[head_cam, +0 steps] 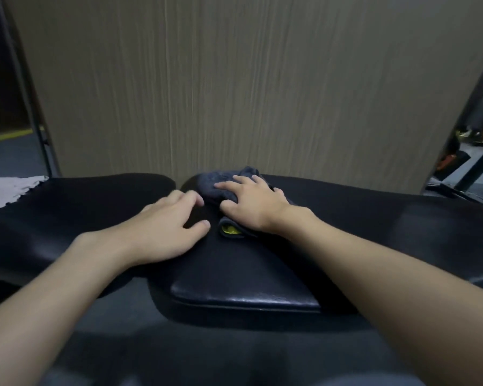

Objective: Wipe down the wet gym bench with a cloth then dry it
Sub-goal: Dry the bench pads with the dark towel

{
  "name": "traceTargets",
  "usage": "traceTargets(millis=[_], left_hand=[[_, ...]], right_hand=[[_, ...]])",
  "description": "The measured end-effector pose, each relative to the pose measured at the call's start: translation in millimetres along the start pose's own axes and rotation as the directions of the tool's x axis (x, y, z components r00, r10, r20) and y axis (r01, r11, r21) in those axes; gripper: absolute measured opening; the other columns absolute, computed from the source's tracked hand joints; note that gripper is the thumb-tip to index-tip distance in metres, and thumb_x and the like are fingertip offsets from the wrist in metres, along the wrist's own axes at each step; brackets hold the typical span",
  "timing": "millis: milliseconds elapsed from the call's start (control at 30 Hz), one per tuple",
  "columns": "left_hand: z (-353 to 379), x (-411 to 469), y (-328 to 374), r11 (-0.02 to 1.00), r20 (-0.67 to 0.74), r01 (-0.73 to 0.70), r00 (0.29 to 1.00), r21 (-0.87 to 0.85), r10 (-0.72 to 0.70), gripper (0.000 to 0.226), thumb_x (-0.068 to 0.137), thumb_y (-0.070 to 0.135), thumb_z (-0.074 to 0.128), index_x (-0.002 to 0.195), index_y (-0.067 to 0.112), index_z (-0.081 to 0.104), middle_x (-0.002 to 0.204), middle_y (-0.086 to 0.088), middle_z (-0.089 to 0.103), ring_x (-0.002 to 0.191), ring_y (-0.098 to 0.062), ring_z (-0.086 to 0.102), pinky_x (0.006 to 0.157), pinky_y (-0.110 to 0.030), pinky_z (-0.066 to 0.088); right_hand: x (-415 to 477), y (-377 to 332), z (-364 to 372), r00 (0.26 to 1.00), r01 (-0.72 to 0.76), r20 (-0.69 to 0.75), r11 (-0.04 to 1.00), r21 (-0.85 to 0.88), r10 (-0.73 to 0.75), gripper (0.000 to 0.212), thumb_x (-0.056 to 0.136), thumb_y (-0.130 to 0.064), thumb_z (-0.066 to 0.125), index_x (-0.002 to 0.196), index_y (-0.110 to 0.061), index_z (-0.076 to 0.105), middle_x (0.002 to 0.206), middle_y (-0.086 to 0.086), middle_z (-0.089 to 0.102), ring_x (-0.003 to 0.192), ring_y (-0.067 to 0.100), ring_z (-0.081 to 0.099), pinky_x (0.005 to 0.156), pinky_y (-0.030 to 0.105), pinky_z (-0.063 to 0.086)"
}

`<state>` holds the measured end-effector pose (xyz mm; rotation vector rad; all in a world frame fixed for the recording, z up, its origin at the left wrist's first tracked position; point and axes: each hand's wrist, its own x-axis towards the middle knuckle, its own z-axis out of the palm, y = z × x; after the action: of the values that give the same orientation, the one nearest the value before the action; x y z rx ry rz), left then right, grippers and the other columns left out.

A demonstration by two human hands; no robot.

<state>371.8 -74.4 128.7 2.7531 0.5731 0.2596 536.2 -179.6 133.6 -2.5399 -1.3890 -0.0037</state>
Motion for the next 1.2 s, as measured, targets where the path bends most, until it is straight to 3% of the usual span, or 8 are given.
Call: traceTargets(millis=[200, 467, 700, 1033, 1200], left_hand=[[14, 0, 66, 0.994, 0.105, -0.024, 0.994, 0.111, 0.013, 0.048, 0.091, 0.065, 0.037, 0.138, 0.052, 0.037, 0.153, 0.011, 0.028, 0.143, -0.015, 0.024, 0.112, -0.060, 0.020], [48, 14, 166, 0.968, 0.171, -0.248, 0.956, 0.026, 0.240, 0.054, 0.083, 0.076, 0.042, 0.132, 0.056, 0.045, 0.143, 0.028, 0.032, 0.134, -0.002, 0.035, 0.113, -0.045, 0.025], [74, 18, 229, 0.943, 0.180, -0.333, 0.926, -0.028, 0.332, 0.048, 0.085, 0.072, 0.044, 0.131, 0.058, 0.047, 0.145, 0.028, 0.031, 0.136, -0.003, 0.031, 0.116, -0.047, 0.022], [78, 23, 230, 0.935, 0.174, -0.352, 0.919, -0.038, 0.353, 0.046, 0.083, 0.075, 0.041, 0.127, 0.063, 0.046, 0.146, 0.028, 0.031, 0.138, -0.002, 0.029, 0.115, -0.048, 0.020], [79, 21, 229, 0.925, 0.154, -0.378, 0.913, -0.024, 0.377, 0.048, 0.088, 0.070, 0.039, 0.134, 0.056, 0.044, 0.150, 0.023, 0.031, 0.140, -0.005, 0.029, 0.116, -0.051, 0.019]], right_hand=[[-68, 98, -31, 0.987, -0.158, -0.039, 0.987, -0.018, 0.157, 0.056, 0.092, -0.047, 0.038, 0.147, -0.053, 0.029, 0.165, -0.009, 0.016, 0.152, 0.024, 0.004, 0.116, 0.061, 0.012], [-132, 220, -66, 0.919, -0.387, -0.100, 0.922, -0.027, 0.383, 0.056, 0.091, -0.047, 0.035, 0.146, -0.052, 0.030, 0.164, -0.009, 0.018, 0.151, 0.026, 0.009, 0.114, 0.061, 0.016], [-173, 299, -92, 0.837, -0.540, -0.119, 0.841, -0.020, 0.534, 0.055, 0.091, -0.053, 0.032, 0.147, -0.051, 0.031, 0.164, -0.007, 0.019, 0.150, 0.029, 0.012, 0.113, 0.063, 0.019], [-225, 341, -108, 0.690, -0.707, -0.212, 0.707, 0.008, 0.692, 0.058, 0.088, -0.056, 0.033, 0.146, -0.047, 0.032, 0.160, -0.001, 0.029, 0.143, 0.037, 0.025, 0.107, 0.065, 0.023], [-248, 330, -108, 0.710, -0.694, -0.215, 0.719, -0.048, 0.671, 0.064, 0.088, -0.072, 0.029, 0.149, -0.051, 0.021, 0.164, 0.000, 0.018, 0.148, 0.035, 0.016, 0.110, 0.066, 0.014]])
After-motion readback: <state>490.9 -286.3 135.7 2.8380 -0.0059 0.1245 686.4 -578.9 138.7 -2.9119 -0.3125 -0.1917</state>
